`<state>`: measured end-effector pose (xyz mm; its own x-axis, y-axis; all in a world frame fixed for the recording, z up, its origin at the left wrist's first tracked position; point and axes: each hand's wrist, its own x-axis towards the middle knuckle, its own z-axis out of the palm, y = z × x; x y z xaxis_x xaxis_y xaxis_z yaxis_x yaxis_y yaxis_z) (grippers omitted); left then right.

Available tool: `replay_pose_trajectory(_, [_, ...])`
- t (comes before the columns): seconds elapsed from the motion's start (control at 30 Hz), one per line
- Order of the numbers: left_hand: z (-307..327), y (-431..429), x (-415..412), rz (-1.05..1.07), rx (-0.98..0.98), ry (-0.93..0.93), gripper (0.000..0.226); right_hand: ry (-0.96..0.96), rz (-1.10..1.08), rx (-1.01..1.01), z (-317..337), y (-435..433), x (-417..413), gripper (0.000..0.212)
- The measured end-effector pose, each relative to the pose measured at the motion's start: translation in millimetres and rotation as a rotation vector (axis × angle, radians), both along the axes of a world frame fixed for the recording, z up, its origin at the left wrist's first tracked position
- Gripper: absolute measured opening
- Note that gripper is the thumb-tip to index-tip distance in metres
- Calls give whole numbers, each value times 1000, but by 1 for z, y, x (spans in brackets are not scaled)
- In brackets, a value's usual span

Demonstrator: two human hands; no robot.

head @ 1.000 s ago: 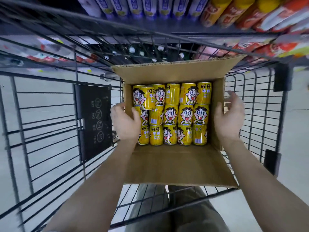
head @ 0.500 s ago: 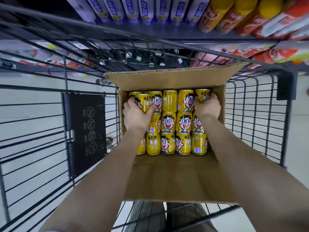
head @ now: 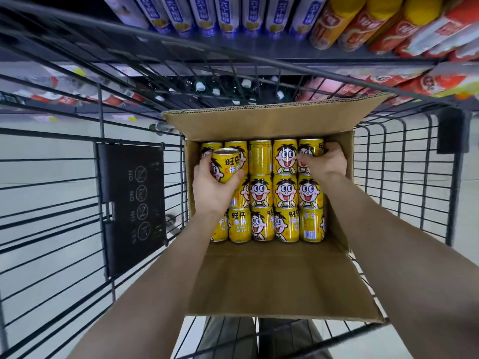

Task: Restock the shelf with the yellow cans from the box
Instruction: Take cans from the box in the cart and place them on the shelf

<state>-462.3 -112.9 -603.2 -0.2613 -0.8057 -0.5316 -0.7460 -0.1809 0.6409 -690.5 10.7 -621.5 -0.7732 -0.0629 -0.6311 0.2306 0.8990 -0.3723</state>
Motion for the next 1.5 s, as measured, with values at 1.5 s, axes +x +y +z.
replay_pose_trajectory(1.5, [553,254,-175,-543,-355,746,77,466,118,-977,608,339,-66,46])
